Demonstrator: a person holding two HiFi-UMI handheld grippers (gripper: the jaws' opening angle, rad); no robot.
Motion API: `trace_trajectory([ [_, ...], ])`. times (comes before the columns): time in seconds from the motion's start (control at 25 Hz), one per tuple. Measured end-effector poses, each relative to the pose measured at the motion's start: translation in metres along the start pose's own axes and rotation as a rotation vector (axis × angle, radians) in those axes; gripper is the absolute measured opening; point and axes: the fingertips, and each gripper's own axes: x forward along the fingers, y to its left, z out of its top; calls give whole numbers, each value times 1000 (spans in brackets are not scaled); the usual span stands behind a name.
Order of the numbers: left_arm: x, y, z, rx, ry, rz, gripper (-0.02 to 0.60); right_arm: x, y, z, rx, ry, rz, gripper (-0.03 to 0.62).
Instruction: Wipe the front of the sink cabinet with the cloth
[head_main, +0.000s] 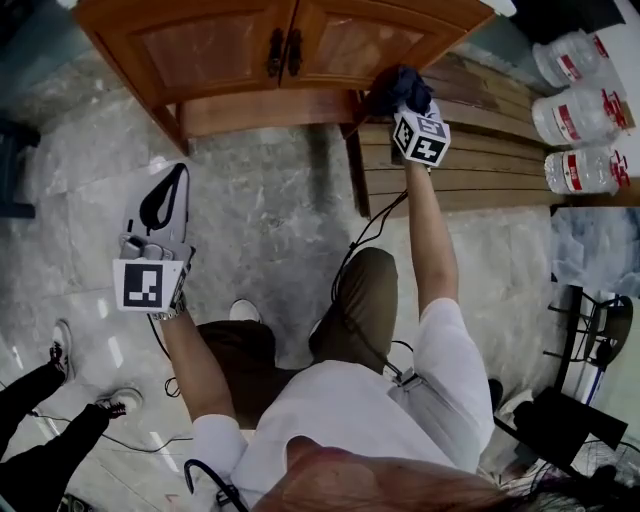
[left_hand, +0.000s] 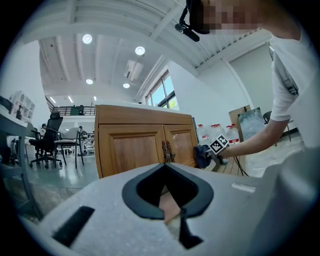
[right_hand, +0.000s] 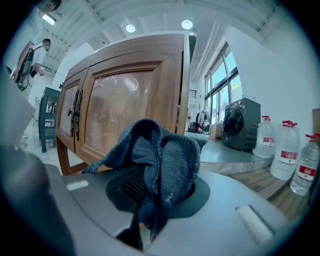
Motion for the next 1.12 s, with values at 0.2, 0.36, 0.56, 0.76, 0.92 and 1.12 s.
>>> trace_trajectory([
  [0.2, 9, -1, -6, -100, -11, -29, 2, 2, 5, 2, -14, 11, -18, 94],
  [0.36, 7, -20, -7, -123, -3, -39, 2, -25, 10, 21, 25, 34, 10, 92],
  [0.56, -13, -44, 76, -161, 90, -85, 2, -110, 5, 122, 49, 9, 85, 92],
  [0.76, -54, -37, 179, -264, 135, -41, 2, -204, 22, 237, 71, 8, 189, 92],
  [0.92, -85, -37, 287, -308, 123, 1, 2, -288, 40, 338, 168, -22, 241, 92],
  [1.12, -122, -39, 434, -242, 115, -2, 2, -393, 71, 451, 268, -62, 333, 92],
])
